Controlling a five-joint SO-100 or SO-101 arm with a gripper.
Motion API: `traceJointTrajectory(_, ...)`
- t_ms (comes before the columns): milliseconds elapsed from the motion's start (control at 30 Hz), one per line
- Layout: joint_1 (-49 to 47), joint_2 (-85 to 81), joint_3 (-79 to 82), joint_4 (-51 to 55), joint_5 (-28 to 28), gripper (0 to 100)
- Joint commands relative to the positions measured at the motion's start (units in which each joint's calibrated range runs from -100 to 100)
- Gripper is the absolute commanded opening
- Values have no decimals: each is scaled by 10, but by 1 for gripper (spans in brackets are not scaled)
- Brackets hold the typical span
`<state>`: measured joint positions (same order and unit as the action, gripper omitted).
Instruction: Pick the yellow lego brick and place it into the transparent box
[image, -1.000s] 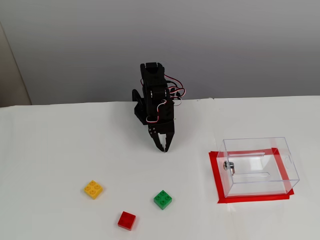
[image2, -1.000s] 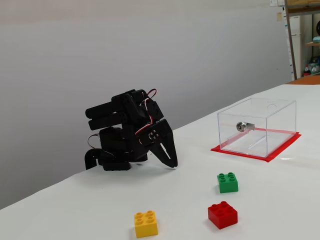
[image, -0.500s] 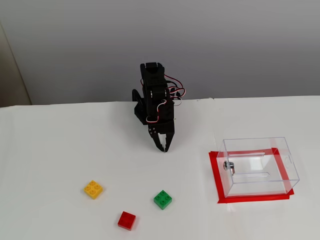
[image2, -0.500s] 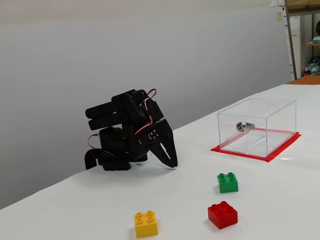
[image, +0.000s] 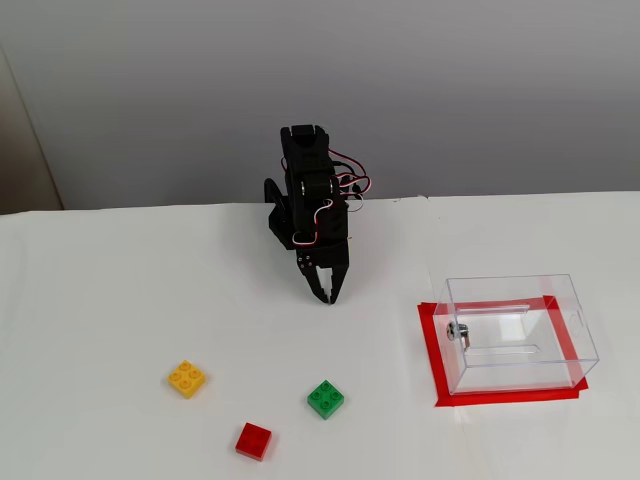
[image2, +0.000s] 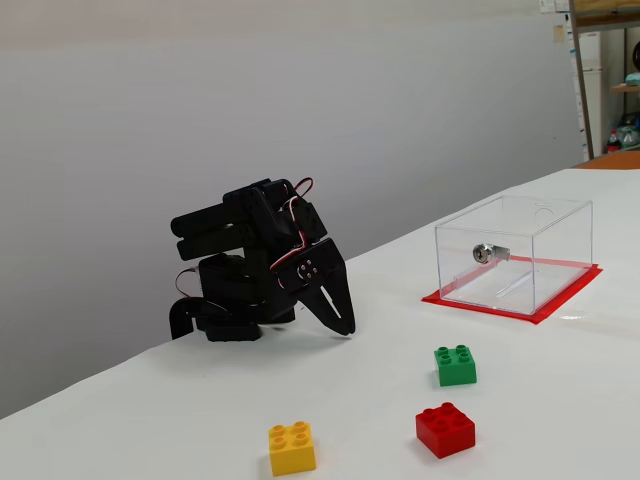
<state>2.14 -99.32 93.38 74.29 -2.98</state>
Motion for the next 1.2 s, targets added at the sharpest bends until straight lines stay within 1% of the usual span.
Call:
traceJointTrajectory(0, 0, -4, -13, 4, -1, 2)
traceJointTrajectory(967, 7, -4, -13, 4, -2, 2)
traceJointTrajectory(1067, 7, -3, -14, -8, 0, 2)
traceJointTrajectory(1167, 6, 2, -47, -20, 0, 2)
